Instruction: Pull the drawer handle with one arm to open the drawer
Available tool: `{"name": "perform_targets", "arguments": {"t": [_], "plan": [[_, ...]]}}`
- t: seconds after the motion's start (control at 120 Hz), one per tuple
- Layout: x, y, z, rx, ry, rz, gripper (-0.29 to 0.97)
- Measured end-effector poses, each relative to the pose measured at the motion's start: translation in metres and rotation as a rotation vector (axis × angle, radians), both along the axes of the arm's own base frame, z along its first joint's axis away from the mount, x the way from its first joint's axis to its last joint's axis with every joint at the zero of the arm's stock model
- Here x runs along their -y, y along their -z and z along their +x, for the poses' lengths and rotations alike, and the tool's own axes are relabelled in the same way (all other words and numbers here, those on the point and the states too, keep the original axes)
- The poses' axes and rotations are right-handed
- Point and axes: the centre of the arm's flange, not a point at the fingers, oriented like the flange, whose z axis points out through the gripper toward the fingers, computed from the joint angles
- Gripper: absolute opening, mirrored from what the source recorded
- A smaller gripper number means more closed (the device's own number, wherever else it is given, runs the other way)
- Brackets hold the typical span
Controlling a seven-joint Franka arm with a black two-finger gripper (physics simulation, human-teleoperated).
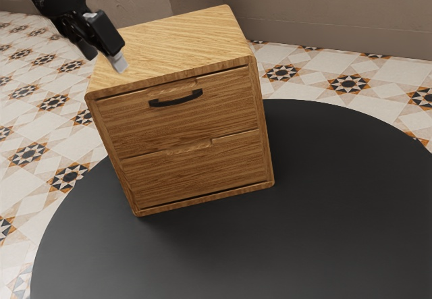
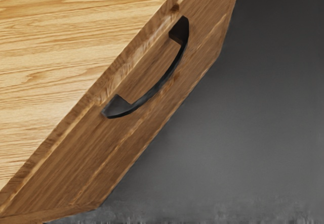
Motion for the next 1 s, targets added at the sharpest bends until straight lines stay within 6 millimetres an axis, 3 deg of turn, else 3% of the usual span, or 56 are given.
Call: {"name": "perform_targets", "arguments": {"t": [0.1, 0.3, 0.35, 0.392, 0.467, 0.583, 0.65, 0.683, 0.883, 1.0], "plan": [[0.013, 0.005, 0.0, -0.033, 0.038, 0.007, 0.68], [-0.009, 0.015, -0.007, -0.117, 0.046, 0.064, 0.68], [-0.012, 0.027, -0.004, -0.15, 0.071, 0.078, 0.68], [-0.009, 0.053, -0.001, -0.193, 0.106, 0.085, 0.68], [0.01, 0.085, -0.007, -0.204, 0.191, 0.108, 0.68], [0.065, 0.066, -0.057, -0.045, 0.339, 0.22, 0.68], [0.102, 0.077, -0.074, 0.031, 0.44, 0.303, 0.68], [0.11, 0.083, -0.073, 0.064, 0.473, 0.334, 0.68], [0.086, 0.112, -0.026, 0.068, 0.557, 0.547, 0.68], [0.085, 0.112, -0.016, 0.062, 0.614, 0.659, 0.68]]}}
